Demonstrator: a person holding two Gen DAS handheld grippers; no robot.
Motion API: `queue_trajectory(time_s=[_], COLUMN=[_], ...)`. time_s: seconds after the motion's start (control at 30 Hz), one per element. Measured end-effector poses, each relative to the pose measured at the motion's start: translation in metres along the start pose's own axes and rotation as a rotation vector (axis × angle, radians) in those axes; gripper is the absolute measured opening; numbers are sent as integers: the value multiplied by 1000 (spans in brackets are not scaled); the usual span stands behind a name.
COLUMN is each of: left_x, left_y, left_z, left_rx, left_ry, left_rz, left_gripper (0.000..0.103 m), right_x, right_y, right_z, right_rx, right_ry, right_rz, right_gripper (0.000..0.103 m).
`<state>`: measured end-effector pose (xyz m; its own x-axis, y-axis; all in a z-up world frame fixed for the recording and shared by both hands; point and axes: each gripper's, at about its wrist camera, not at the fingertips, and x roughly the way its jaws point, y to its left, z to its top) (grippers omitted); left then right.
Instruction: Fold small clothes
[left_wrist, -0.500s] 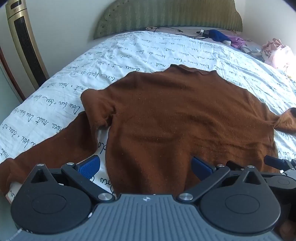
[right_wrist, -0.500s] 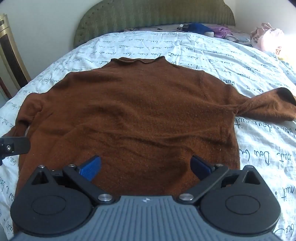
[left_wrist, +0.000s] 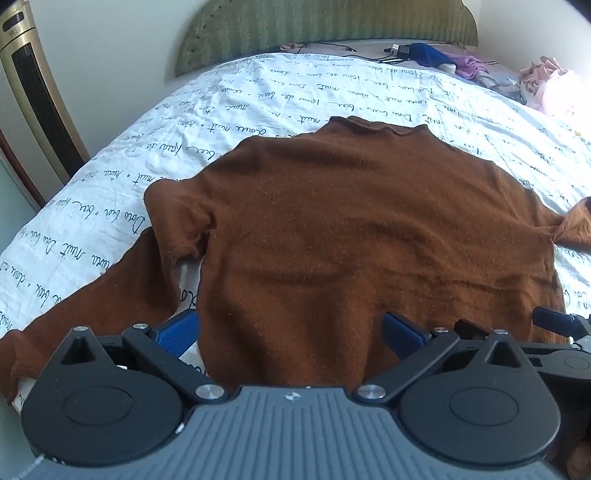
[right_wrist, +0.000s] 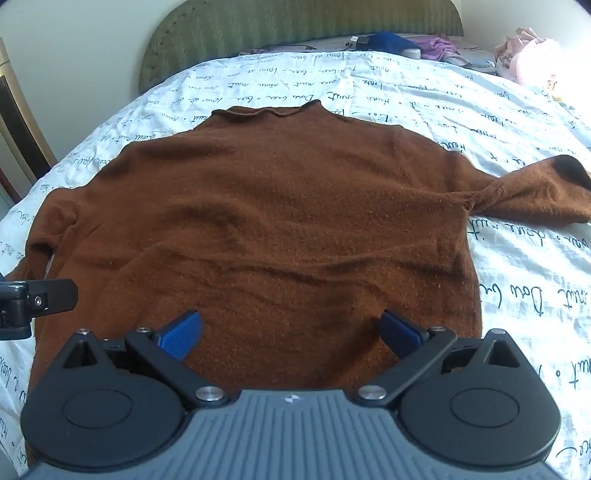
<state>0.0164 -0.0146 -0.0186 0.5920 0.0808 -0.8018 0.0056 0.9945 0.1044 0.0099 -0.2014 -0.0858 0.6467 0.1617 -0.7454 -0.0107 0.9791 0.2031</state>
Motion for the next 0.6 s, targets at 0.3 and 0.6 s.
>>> queue_trajectory(time_s=[0.3,0.6], left_x=[4,14], left_y=[-11,-14], left_z=[1,1], left_rx=[33,46], left_ry=[6,38], left_rz=[16,8], left_gripper=[103,103], right_x=[4,6], right_y=[6,3], right_z=[-1,0], right_rx=[-25,-18], right_ry=[5,25], right_rz=[11,36], right_gripper=[103,103])
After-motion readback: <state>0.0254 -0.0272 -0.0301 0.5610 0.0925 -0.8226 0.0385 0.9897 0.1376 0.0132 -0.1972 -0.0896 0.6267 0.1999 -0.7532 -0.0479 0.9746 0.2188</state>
